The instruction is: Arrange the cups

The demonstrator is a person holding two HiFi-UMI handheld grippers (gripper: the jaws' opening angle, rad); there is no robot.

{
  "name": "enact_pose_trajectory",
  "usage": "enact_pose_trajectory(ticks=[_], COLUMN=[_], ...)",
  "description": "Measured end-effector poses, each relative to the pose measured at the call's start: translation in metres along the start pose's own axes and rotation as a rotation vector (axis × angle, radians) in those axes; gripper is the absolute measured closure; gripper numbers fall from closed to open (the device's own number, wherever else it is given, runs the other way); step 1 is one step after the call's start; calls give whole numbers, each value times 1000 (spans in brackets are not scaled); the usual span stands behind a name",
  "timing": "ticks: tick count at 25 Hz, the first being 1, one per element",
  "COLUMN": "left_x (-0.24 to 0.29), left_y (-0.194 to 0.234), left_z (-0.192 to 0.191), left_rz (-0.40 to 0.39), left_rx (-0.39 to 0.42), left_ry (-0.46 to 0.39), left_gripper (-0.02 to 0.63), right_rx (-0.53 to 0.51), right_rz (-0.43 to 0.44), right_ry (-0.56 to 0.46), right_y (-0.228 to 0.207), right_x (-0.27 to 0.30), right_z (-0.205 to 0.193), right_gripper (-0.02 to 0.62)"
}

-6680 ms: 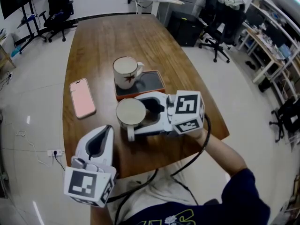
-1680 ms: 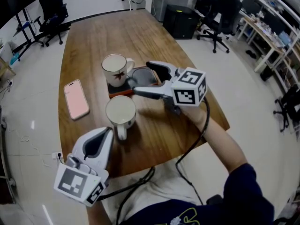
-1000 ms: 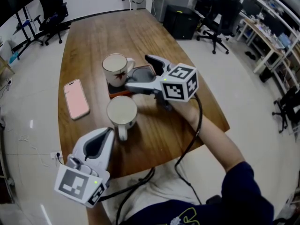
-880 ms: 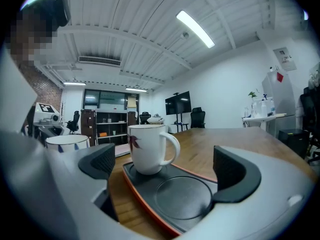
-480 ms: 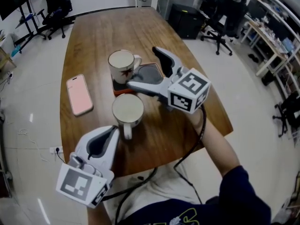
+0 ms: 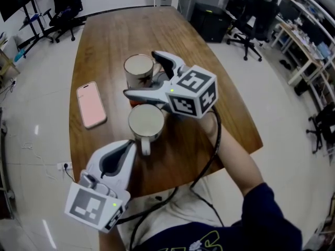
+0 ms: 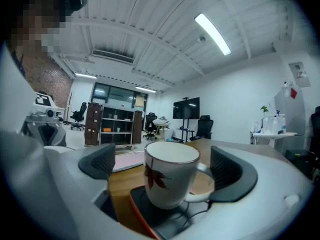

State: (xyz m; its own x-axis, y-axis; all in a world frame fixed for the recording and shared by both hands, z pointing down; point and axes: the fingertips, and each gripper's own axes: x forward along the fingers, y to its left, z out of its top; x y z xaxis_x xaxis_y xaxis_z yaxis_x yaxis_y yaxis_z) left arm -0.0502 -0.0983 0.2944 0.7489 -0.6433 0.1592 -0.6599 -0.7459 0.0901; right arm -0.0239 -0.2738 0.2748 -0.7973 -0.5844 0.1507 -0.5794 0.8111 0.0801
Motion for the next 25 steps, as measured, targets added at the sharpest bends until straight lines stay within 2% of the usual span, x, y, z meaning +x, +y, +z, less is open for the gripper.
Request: enact_pose_trajectory(ticks=[3, 5, 9, 17, 25], left_x=[0, 0, 0, 0, 0], left_y=[0, 0, -1, 1, 1], left_z=[1, 2, 1, -1, 0], left_rz=[3, 5, 5, 4, 7], left_rx=[-3, -2, -3, -2, -6], left_ry=[-2, -3, 1, 4, 4], left_gripper=[603, 603, 603, 603, 603], right_rx=[-23, -63, -140, -34, -18], right_rz=[-39, -67, -150, -156, -167], right_ry=[6, 24, 72, 50, 88], right_y=[0, -2, -8, -12, -13], right_x=[5, 8, 3, 2, -3], right_z=[0, 3, 2, 1, 1], right_gripper=[29, 75, 229, 239, 253])
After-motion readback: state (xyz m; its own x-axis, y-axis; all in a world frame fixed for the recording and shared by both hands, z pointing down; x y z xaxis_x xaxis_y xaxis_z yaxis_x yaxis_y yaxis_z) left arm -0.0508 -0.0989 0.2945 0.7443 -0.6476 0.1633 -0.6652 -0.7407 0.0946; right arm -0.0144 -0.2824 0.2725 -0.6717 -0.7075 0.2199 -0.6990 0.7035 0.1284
